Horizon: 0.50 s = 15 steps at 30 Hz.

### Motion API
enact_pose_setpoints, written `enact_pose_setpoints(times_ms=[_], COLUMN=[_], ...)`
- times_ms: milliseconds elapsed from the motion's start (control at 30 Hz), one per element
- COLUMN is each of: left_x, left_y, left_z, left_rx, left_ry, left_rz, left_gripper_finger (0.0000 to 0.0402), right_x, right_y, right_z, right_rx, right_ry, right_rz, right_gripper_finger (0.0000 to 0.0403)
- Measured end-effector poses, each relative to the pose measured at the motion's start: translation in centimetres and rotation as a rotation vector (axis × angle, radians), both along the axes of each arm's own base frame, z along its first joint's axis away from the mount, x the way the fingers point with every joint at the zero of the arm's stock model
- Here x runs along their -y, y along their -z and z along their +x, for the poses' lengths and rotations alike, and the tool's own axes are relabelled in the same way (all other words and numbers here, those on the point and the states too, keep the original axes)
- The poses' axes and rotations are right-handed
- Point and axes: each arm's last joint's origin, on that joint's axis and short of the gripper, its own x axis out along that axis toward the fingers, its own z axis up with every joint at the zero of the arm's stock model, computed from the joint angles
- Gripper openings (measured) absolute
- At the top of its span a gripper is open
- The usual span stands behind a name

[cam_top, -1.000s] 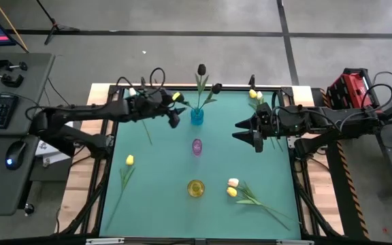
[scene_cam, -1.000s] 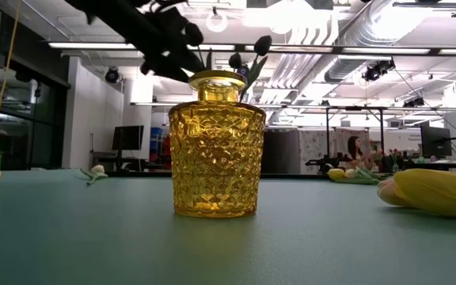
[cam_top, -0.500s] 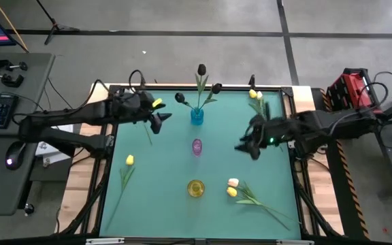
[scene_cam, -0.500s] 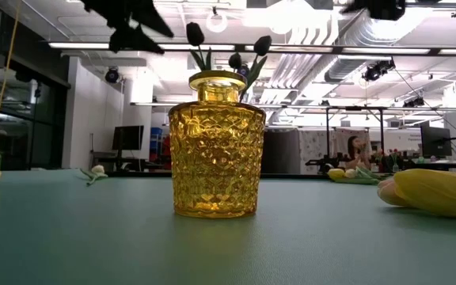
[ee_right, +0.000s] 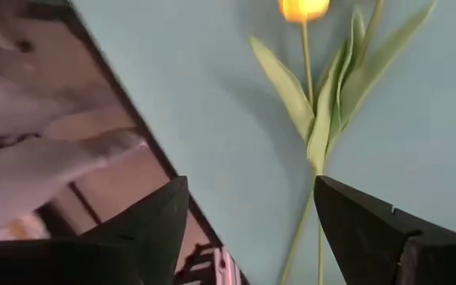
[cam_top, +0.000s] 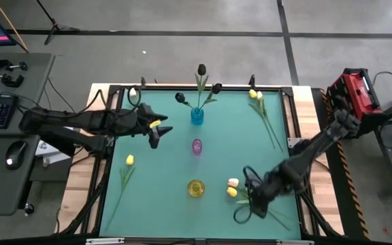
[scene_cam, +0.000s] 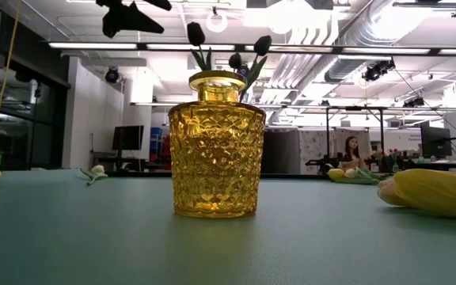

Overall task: Sort flowers into vase by color
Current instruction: Put the bottom yellow tulip into the violet vase

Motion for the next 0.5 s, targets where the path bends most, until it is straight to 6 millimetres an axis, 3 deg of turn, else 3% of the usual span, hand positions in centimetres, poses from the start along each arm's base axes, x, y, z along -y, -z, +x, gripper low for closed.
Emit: enact_pose_setpoints(times_ms=[200, 500], left_x=[0.7, 0.9], left_y=[0.0, 0.0], left_z=[-0.1, -0.1], left_rx=[0.016, 0.040], left_ry=[-0.013, -0.042], left_rz=[-0.023, -0.072], left_gripper_finger=[0.0245, 0.0245], right_x=[-2.4, -3.3], right_y=[3.3, 7.5], right_z=[0.0, 0.6], right_rx=[-0.069, -0.218], right_ry=[-0.060, -0.151], right_rz=[-0.106, -0.213], right_gripper_finger=[0.0261, 0.0261])
